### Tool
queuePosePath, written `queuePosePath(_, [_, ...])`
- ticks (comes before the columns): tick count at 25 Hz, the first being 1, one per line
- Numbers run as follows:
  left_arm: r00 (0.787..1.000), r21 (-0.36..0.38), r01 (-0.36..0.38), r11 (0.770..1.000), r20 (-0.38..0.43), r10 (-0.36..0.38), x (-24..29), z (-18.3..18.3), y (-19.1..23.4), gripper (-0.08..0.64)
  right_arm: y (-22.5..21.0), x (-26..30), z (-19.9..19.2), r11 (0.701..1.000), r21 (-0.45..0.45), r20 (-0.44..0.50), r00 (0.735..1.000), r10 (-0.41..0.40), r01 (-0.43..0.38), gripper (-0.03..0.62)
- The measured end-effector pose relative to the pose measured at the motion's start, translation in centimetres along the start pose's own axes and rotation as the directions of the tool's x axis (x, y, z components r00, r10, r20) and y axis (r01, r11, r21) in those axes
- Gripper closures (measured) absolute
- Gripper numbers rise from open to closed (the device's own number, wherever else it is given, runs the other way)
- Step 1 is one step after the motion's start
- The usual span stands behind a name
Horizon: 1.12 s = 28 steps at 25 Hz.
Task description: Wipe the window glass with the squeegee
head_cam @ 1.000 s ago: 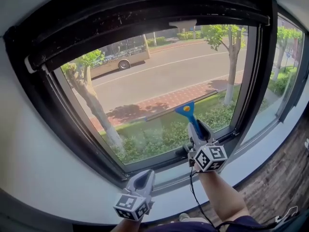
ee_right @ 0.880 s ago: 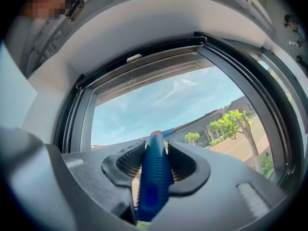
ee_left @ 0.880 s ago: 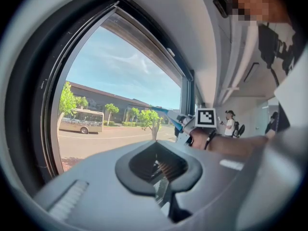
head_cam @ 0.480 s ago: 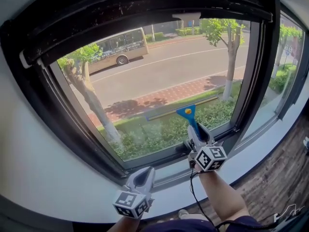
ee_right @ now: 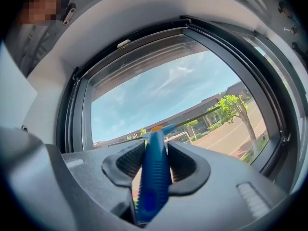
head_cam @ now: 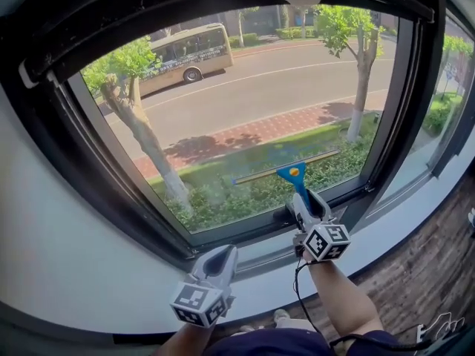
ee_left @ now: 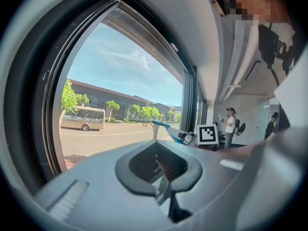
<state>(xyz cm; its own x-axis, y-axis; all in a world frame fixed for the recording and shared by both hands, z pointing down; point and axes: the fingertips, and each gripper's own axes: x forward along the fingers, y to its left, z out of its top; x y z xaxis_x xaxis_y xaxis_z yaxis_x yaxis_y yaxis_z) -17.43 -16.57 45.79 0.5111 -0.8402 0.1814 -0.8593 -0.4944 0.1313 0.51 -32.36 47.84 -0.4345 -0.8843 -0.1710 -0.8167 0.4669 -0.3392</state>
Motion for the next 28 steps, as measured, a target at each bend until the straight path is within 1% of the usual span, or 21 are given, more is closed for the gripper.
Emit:
queuePosePath(5, [1.0,-0.015,-0.031,0.999,0.001,0.031,-0.2,-0.9,0.9,0.557,-1.1,-0.5,-2.6,1.0,0.009,-0.048,0.999,-0.009,0.009,0.443])
queuePosePath(8, [0.999,-0.006,-0.033,0.999,-0.007,0.033,-0.2,-0.5,0.7,0.557,-1.6,-0.7,-3.9,1.0,0.011,-0.078,0.997,-0.014,0.015,0.443])
queuePosePath(13, [0.999,-0.004,-0.047,0.999,-0.004,0.047,0.0,-1.0,0.8,0.557,-2.3,-0.9,-5.9,1.0,-0.008,-0.128,0.992,-0.017,0.017,0.443])
queuePosePath(15, [0.999,0.001,-0.046,0.999,-0.009,0.046,0.0,-1.5,0.9,0.557,-2.6,-1.0,-6.8,1.0,0.006,-0.144,0.989,-0.014,0.015,0.443])
queuePosePath(21, [0.997,-0.004,-0.07,0.998,-0.024,0.07,-0.1,-2.1,1.5,0.557,-3.0,-1.4,-8.8,0.999,0.043,-0.208,0.978,-0.023,0.033,0.443])
queuePosePath(24, [0.996,-0.003,-0.079,0.997,-0.042,0.079,-0.2,-2.4,1.6,0.557,-3.6,-1.5,-10.1,0.999,0.039,-0.222,0.975,-0.017,0.026,0.443])
queuePosePath(28, [0.996,0.003,-0.08,0.997,-0.047,0.08,0.0,-2.4,1.6,0.557,-4.3,-2.1,-11.5,0.998,0.032,-0.266,0.963,-0.04,0.051,0.443])
